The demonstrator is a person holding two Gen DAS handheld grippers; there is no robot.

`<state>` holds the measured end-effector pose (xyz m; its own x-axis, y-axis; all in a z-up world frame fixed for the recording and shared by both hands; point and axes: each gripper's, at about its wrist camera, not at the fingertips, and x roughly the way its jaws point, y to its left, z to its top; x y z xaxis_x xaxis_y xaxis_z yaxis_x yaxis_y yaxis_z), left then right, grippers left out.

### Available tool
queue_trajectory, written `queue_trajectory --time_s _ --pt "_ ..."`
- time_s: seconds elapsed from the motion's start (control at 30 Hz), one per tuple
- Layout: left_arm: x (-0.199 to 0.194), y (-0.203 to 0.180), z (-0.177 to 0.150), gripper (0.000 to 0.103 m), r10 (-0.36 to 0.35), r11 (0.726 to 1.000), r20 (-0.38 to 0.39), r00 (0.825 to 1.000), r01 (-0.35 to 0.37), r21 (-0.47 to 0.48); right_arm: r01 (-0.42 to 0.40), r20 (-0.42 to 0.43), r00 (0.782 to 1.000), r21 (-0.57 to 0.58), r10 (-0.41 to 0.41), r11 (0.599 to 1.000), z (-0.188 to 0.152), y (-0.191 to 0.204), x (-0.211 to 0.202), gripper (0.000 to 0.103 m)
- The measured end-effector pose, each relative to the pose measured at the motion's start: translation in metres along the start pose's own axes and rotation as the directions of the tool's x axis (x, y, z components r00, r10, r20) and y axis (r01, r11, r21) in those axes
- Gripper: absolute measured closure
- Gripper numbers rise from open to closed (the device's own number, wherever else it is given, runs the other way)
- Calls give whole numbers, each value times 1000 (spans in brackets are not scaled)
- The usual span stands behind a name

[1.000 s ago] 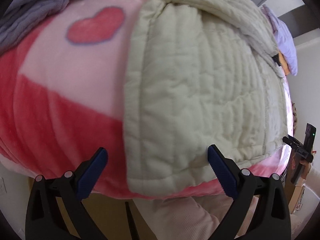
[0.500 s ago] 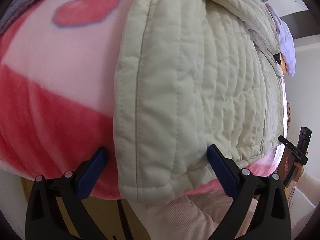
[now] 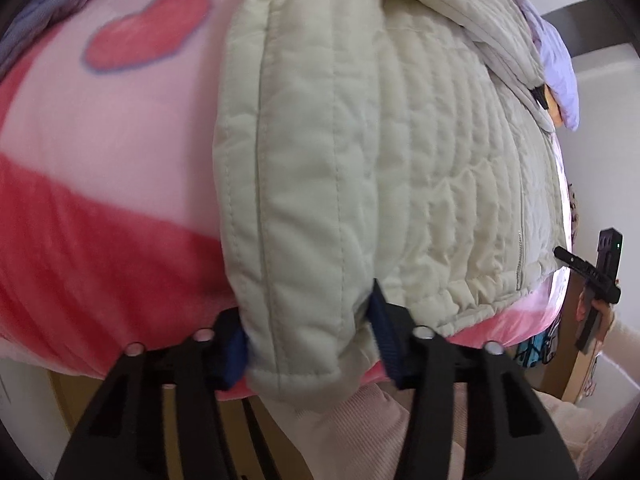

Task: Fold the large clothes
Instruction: 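Grasp the jacket hem edge with both tools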

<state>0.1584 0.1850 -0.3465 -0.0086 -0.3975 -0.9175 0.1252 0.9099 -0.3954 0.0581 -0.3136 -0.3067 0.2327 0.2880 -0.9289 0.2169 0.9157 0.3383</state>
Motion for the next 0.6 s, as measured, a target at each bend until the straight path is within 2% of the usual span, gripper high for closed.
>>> queue_trajectory --time_s 0.03,0.1,0.17,0.23,0.33,0.47,0.57,0.6 --pt "0 -1 0 67 -6 1000 4 1000 6 -5 2 -5 1000 -13 -2 1000 0 1 -1 55" --pt "-1 -2 0 74 -27 999 19 999 28 -40 17 -14 1000 -67 -18 998 2 11 -1 63" --pt "-6 -6 -2 77 -14 999 41 999 16 -45 20 -25 999 -106 -23 994 4 20 -5 68" --pt "-16 -11 -4 79 -2 999 71 997 6 -52 7 -23 1000 -108 -9 994 9 26 -15 69" --pt "-50 -18 -5 80 -44 991 146 988 62 -120 -13 23 1000 -97 15 995 14 35 -46 72" --pt "-97 -41 11 83 -7 996 218 976 27 -88 -20 121 992 -115 34 993 30 59 -96 73" --pt "-110 -49 35 85 24 992 202 979 2 -124 -46 135 989 -56 54 997 56 69 -115 74" --pt "-113 -54 43 85 30 991 196 980 -4 -136 -83 125 989 -3 83 997 71 69 -117 74"
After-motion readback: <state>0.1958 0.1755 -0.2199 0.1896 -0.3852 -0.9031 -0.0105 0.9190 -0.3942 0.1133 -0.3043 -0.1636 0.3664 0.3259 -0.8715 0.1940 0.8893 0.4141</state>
